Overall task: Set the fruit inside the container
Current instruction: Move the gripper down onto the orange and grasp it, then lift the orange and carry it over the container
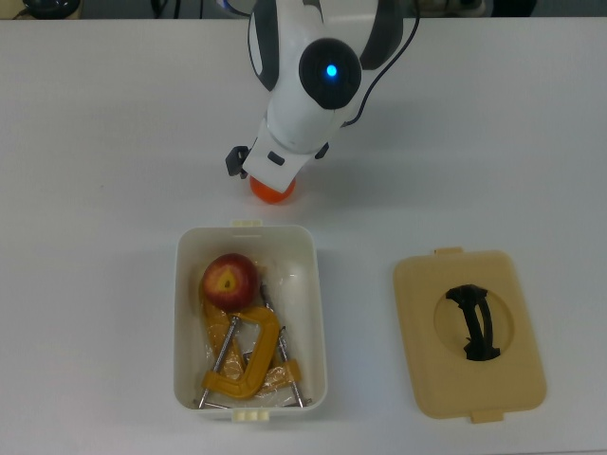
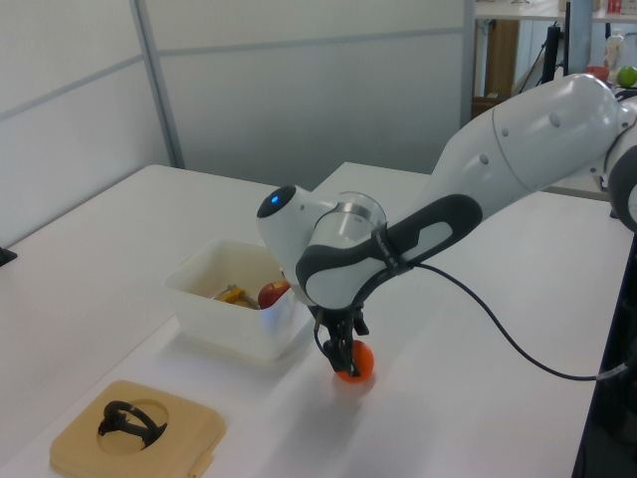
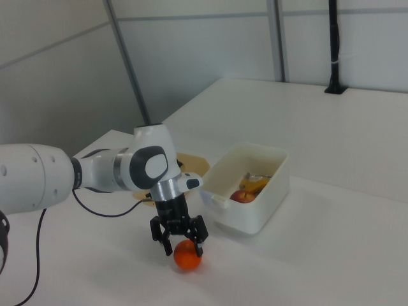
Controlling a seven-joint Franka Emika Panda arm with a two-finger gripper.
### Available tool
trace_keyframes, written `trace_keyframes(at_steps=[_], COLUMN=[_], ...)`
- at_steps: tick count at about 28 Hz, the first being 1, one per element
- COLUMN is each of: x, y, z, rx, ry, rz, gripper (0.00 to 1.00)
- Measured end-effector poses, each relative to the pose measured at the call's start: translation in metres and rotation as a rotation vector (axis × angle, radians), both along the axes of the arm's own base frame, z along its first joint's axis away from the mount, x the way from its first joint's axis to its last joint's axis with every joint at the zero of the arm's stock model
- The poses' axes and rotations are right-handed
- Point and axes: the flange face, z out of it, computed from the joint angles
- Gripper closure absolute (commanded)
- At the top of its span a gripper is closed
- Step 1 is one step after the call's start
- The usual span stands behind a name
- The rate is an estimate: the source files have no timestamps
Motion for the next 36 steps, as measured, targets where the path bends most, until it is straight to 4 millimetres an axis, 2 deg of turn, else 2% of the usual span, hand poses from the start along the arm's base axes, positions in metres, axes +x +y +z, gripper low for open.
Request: trace_keyframes(at_steps=[1,6,7,10,11,16,19,22,25,29,32,36], x=[0.000,0.000,0.000,0.000,0.000,0.003,0.008,0.016,0.027,0.039,0.046,0.063], y=[0.000,0.000,0.000,0.004,0.006,0.014,0.014,0.013,0.008,-0.011,-0.026,-0.047], z=[-0.003,-0.016,-0.017,-0.016,-0.015,-0.009,0.007,0.033,0.073,0.121,0.141,0.157], rx=[-0.004,-0.022,-0.024,-0.025,-0.024,-0.017,-0.014,0.011,0.067,0.131,0.162,0.199], ry=[0.005,0.023,0.024,0.023,0.021,0.008,-0.012,-0.029,-0.073,-0.155,-0.204,-0.344], rz=[0.002,0.016,0.019,0.029,0.032,0.044,0.040,0.014,-0.023,-0.080,-0.117,-0.178], gripper=[0.00,0.57,0.74,0.97,1.00,1.00,1.00,1.00,0.99,0.98,0.97,0.86])
